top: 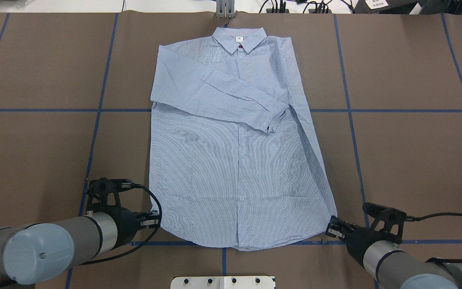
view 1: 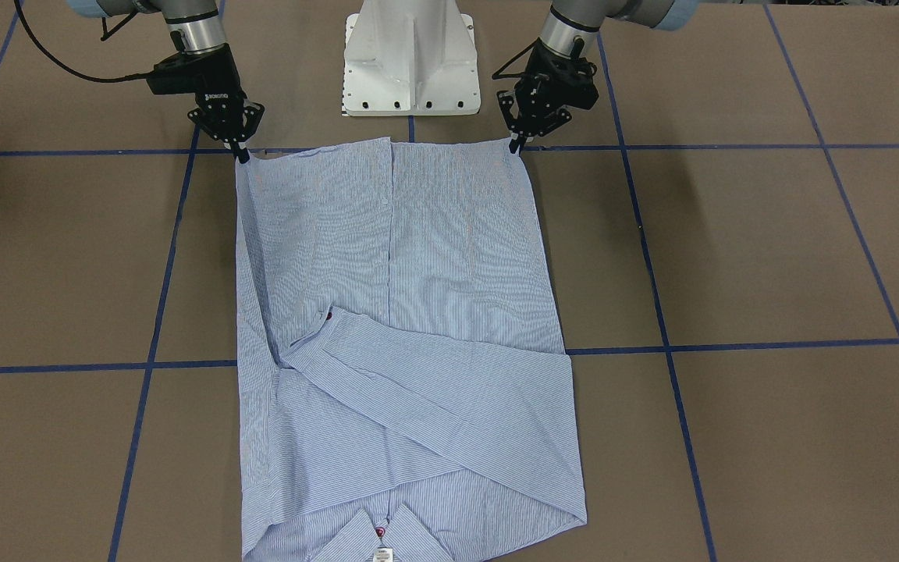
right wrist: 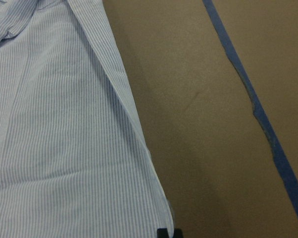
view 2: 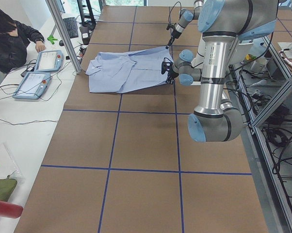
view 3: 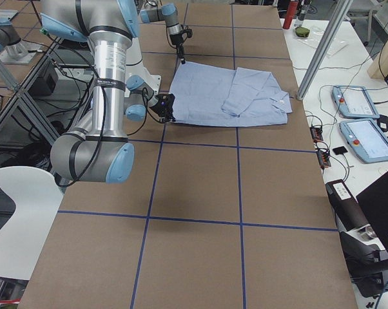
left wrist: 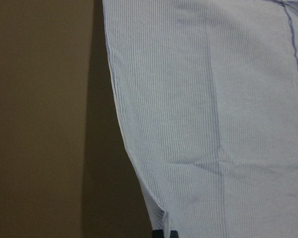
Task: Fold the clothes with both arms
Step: 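Grasp the hem corners with both grippers, then lift the hem with both grippers and fold it toward the collar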
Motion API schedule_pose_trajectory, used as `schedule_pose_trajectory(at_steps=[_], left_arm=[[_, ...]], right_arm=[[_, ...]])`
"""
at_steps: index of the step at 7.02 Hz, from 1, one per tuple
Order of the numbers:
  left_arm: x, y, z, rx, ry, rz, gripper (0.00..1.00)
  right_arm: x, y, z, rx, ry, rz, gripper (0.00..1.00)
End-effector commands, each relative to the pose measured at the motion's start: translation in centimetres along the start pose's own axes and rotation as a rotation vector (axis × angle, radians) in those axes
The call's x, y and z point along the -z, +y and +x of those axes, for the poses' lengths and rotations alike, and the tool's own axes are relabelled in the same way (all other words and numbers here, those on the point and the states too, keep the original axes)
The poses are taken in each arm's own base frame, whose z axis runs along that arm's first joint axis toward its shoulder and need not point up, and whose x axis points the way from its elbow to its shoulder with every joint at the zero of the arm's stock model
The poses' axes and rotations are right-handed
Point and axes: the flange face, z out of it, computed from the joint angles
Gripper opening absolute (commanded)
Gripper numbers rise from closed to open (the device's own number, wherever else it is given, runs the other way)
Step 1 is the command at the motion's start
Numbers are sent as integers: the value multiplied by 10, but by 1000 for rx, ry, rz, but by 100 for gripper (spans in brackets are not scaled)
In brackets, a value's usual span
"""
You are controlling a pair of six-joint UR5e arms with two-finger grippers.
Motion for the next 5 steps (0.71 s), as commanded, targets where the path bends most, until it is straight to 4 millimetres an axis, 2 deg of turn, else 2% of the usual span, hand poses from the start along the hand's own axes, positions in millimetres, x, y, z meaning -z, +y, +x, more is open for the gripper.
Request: schedule_pose_trajectory(at_steps=[1, 2, 3, 4, 5], left_arm=[[130, -11, 14, -27, 57, -78, 0], [178, -15, 19, -28, 64, -116, 0], [199, -27, 14, -9, 40, -144, 0], [188, -32, 13, -27, 13, -136, 0], [170, -41, 22, -72, 9, -112, 0]], right_arm=[[85, -42, -9, -40, -62, -71, 0], [116, -55, -22, -64, -105, -104, 0], [135, -76, -33, -92, -131, -109, 0], [136, -99, -37, -109, -114, -135, 0], [118, -108, -56, -90, -110, -122, 0]])
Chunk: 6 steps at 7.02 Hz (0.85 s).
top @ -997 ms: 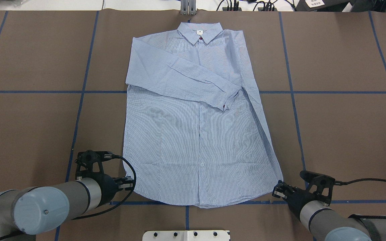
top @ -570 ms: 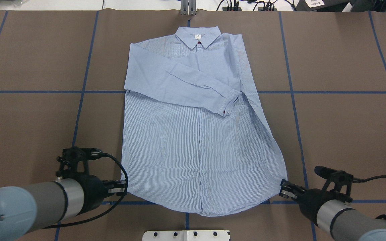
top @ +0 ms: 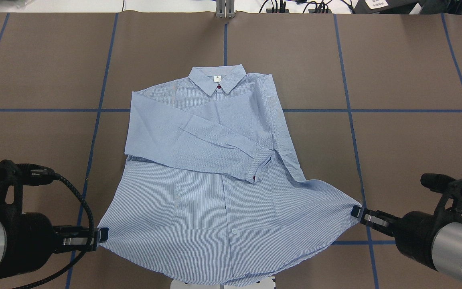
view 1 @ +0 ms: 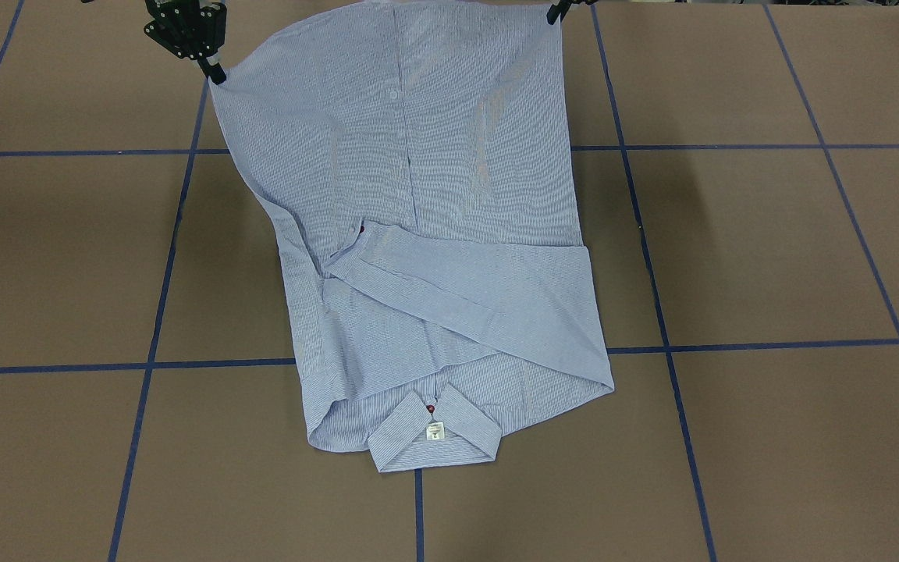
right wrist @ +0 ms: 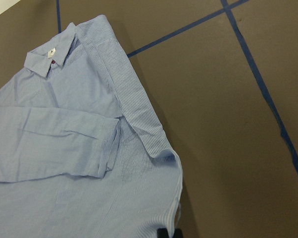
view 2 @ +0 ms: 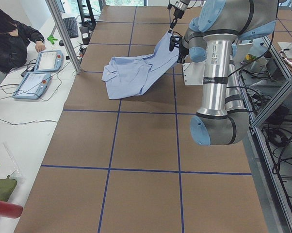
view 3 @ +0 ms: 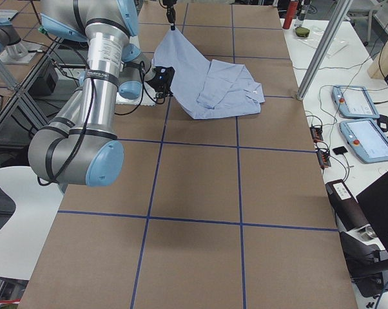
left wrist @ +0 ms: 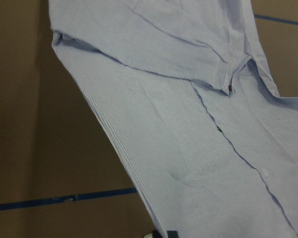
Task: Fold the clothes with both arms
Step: 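Lift the hem with both grippers and fold it toward the collar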
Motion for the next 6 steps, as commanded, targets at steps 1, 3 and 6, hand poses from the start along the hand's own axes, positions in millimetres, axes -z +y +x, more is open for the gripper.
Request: schedule_pose_trajectory(at_steps=[1, 3, 6], left_arm=[[-52, -30, 17, -26, -57, 32, 0], [-88, -91, 14, -58, -142, 117, 0], [-123, -197, -10, -78, -291, 217, 0]], right_arm=[[-50, -32, -64, 19, -3, 33, 0], [-130, -95, -150, 23, 96, 110, 0], [-177, -201, -172, -5, 185, 179, 0]])
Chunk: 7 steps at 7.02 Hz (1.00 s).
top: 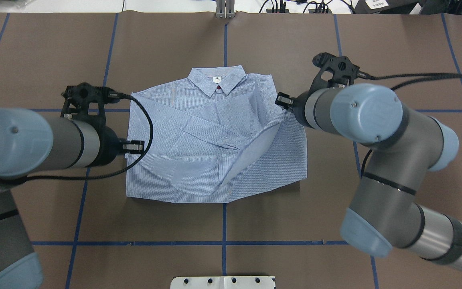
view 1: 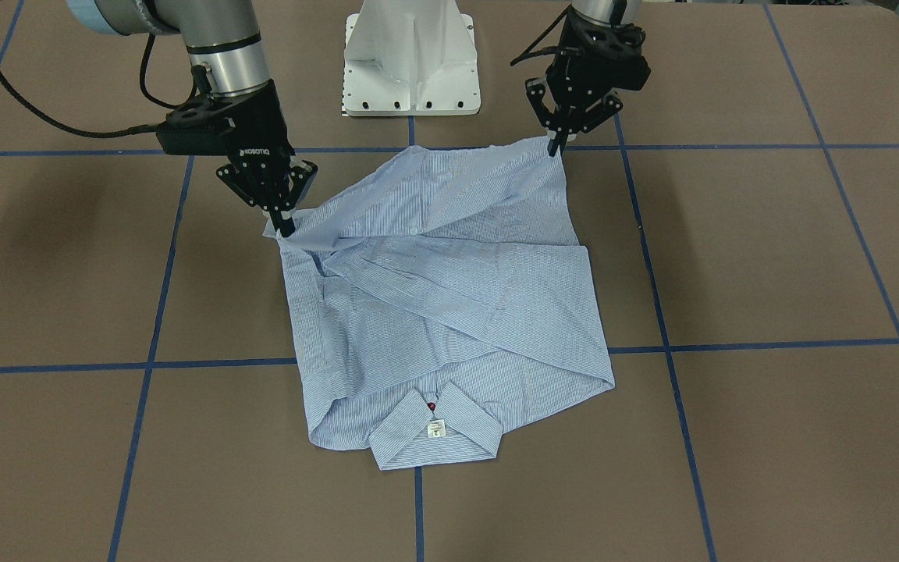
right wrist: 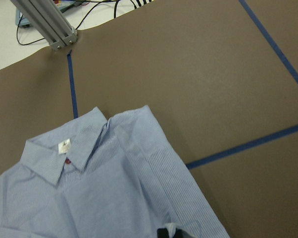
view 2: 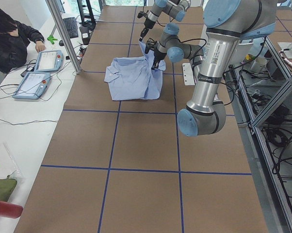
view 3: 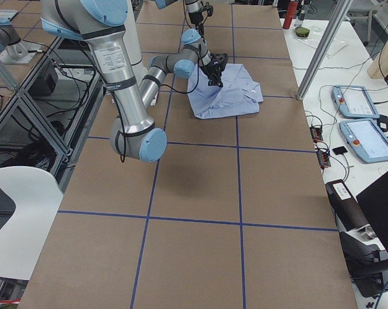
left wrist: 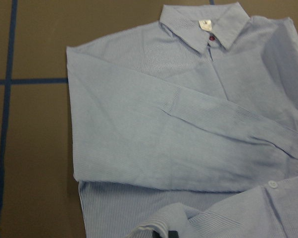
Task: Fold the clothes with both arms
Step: 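Lift the hem with both grippers and fold it toward the collar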
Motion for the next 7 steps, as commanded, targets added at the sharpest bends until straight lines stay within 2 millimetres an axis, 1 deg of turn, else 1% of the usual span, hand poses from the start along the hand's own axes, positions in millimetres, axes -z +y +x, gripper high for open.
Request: schedule_pose_trajectory(at_steps=[1, 2, 3, 4, 5, 6, 7], left_arm=[[-39, -78, -13, -33, -90, 68, 0], [-66, -106, -34, -35, -108, 101, 0], [-111, -118, -49, -56, -101, 117, 0], [-146, -124, -59, -60, -104, 135, 0], [-172, -127, -66, -76, -109, 134, 0], [-184, -136, -81, -122, -123, 142, 0], [-193, -140, -92, -143, -126, 149, 0]], right_arm=[[-36, -52, -39, -26, 43, 23, 0], [-63, -59, -43, -30, 33, 32, 0], [-117, -63, -49, -31, 11, 40, 0], [-156, -69, -51, -33, 19, 46, 0], [-177, -76, -44, -34, 11, 48, 0], [-181, -83, -39, -21, 17, 55, 0], [-183, -93, -34, -22, 25, 62, 0]])
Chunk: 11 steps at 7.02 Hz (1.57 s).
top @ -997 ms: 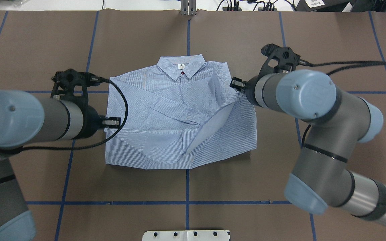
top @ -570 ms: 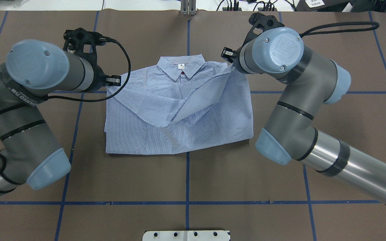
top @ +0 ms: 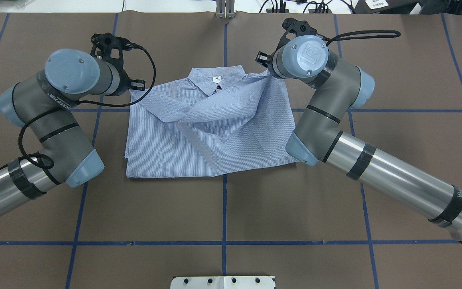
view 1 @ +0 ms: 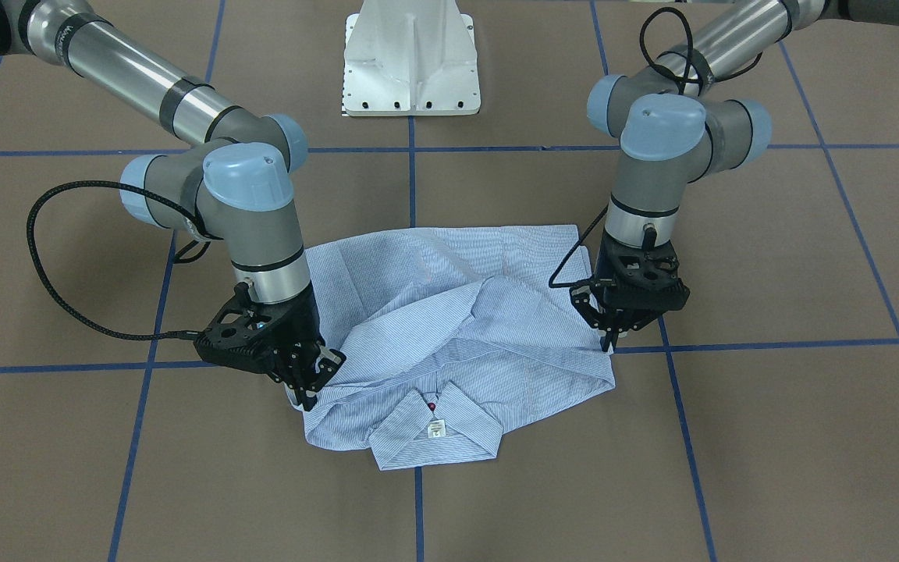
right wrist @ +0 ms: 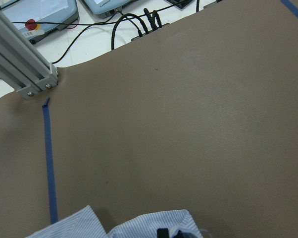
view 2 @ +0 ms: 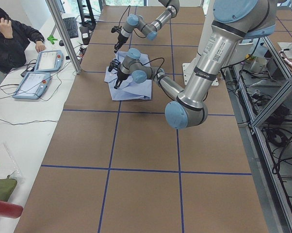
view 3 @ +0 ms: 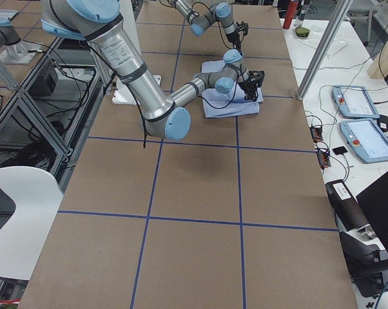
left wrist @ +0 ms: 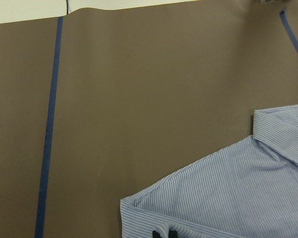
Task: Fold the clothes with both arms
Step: 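Lift the hem with both grippers and fold it toward the collar, then release the hem near the collar and raise both grippers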
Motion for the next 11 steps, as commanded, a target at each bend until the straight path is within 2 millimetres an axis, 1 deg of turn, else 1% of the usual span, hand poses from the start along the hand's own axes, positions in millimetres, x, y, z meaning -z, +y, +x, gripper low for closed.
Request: schedule_pose_trajectory(at_steps=[1, 2, 4, 5, 6, 7, 8, 9, 10, 11], left_arm=[[-17, -10, -23, -62, -15, 19, 0], [-12, -23, -36, -105, -25, 33, 0], [-8, -30, -42, -116, -25, 38, 0], [-1, -46, -49, -145, -14, 34, 0], [-2, -47, -52, -152, -10, 25, 24], [-2, -48, -52, -181, -7, 26, 99], [0, -47, -49, -208, 19, 18, 100], [5, -39, -44, -233, 101, -34, 100], [7, -28, -50, -245, 145, -13, 100], [7, -2, -67, -251, 184, 12, 100]], right_arm=[[-9, -18, 10, -4, 13, 13, 0], [-8, -26, 12, -11, 15, 15, 0], [-4, -31, 6, -14, 6, 15, 0], [0, -34, -1, -16, -5, 13, 0], [-8, -31, 2, -11, 12, 8, 71], [-6, -31, -6, 22, 7, 12, 100], [-5, -38, -5, 43, 6, 6, 100], [2, -59, 2, 50, -2, -51, 100], [5, -70, 8, 76, -3, -79, 100], [4, -73, 15, 88, 1, -76, 100]])
